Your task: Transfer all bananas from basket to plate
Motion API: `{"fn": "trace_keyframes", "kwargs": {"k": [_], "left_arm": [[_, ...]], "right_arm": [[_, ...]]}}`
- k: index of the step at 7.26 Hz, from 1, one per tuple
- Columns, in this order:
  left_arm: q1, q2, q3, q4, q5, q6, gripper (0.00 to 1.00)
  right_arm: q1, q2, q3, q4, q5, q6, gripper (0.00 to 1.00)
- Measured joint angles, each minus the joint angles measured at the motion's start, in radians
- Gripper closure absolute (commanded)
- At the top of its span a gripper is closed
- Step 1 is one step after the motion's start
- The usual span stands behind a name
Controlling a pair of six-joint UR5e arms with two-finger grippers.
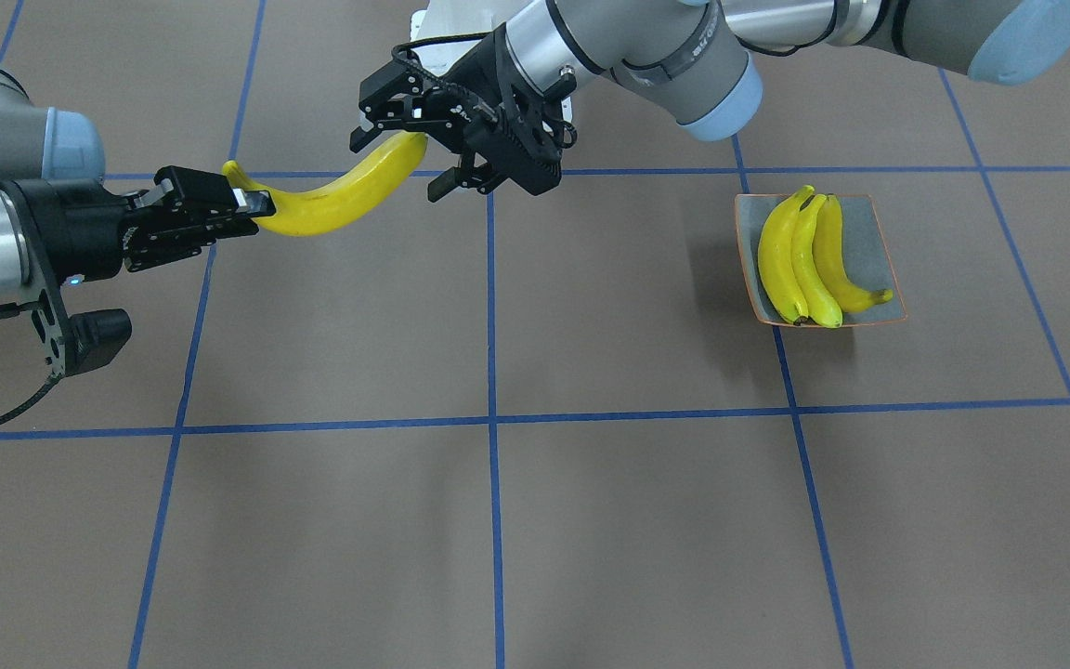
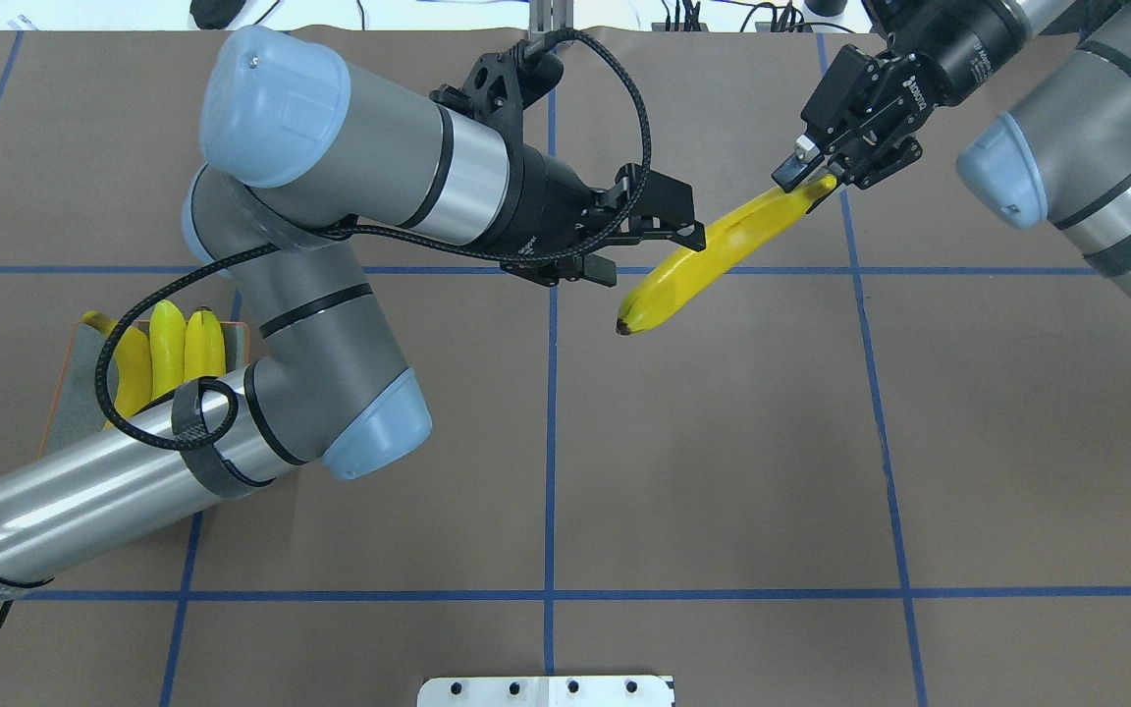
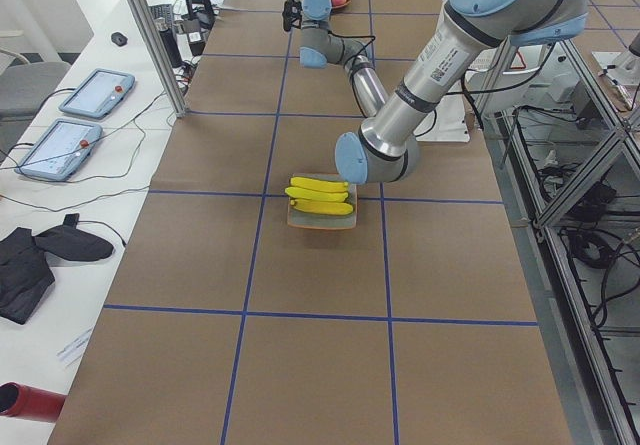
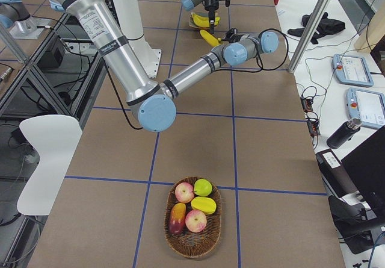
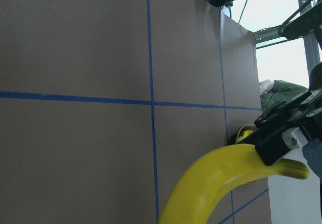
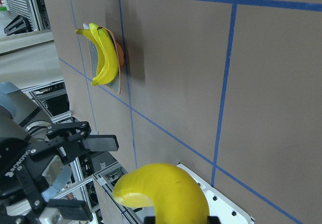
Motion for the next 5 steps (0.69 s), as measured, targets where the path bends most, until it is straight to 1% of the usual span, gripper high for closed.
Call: {"fn": "trace_keyframes", "kwargs": {"k": [5], "left_arm": [[0.023,-0.028,0.036,0.001,0.000,0.000,0.00]], "right_arm": [[-0.001,0.000,0.005,0.000,0.000,0.001,1.00]]}}
